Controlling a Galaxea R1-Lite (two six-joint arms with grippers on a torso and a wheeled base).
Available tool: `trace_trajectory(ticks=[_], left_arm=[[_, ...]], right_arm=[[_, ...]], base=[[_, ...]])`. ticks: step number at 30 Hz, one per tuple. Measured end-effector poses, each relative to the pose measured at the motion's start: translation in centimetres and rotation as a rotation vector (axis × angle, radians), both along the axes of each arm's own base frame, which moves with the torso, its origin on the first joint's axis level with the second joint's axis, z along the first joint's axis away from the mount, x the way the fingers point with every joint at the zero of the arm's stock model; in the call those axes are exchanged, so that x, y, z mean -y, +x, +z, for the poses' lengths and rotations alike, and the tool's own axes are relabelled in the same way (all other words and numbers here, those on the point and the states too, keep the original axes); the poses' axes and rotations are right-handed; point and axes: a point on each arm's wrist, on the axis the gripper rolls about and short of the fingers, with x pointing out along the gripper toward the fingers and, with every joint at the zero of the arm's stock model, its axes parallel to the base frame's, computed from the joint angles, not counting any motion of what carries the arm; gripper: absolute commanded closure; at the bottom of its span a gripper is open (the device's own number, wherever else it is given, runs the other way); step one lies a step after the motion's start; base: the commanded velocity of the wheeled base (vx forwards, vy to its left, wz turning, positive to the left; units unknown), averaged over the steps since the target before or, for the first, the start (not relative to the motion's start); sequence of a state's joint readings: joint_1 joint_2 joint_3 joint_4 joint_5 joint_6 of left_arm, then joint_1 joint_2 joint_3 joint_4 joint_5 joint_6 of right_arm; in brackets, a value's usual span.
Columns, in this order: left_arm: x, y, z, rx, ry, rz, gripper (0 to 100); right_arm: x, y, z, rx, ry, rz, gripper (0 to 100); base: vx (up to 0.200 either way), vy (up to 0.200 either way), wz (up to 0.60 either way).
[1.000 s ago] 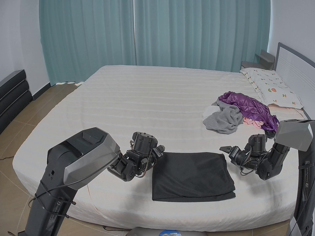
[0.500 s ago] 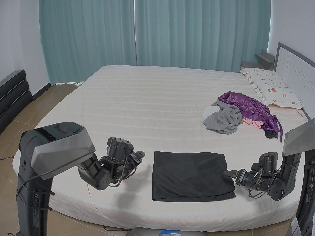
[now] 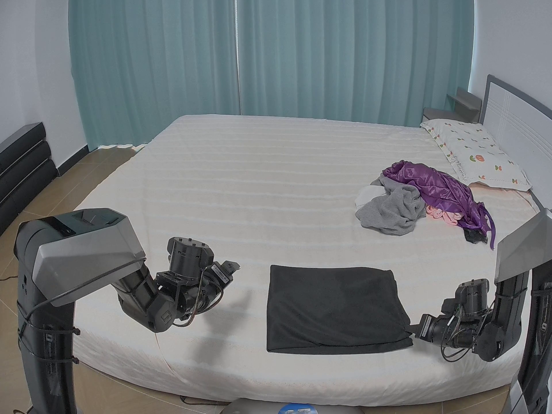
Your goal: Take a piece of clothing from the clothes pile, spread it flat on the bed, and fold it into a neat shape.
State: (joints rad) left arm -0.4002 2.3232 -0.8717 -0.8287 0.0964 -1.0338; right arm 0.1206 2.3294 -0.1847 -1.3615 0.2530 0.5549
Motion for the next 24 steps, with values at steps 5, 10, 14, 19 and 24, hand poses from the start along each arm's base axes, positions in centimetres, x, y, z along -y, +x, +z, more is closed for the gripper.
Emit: trace_trajectory(ticks=[5, 10, 14, 19, 24], left_arm=[[0.0, 0.0, -0.1, -0.001, 0.002, 0.0, 0], [-0.1, 0.0, -0.1, -0.002, 0.003, 0.001, 0], [-0.1, 0.0, -0.2, -0.003, 0.006, 0.001, 0], [0.0, 0.1, -0.3, -0.002, 0.007, 0.001, 0], [0.0, 0.1, -0.3, -0.003, 0.006, 0.0, 0]], right_arm=[[0.2, -0.4, 0.2, -0.008, -0.006, -0.004, 100], [0.4, -0.5, 0.4, -0.002, -0.016, -0.002, 0], [0.4, -0.4, 0.5, 0.004, -0.017, -0.004, 0], [0.4, 0.8, 0.7, 0.048, -0.007, -0.012, 0], [0.1, 3.9, 1.1, 0.12, 0.04, -0.05, 0]], base=[[0.0, 0.0, 0.0], [0.0, 0.0, 0.0], [0.0, 0.0, 0.0], [0.0, 0.0, 0.0], [0.0, 0.0, 0.0]])
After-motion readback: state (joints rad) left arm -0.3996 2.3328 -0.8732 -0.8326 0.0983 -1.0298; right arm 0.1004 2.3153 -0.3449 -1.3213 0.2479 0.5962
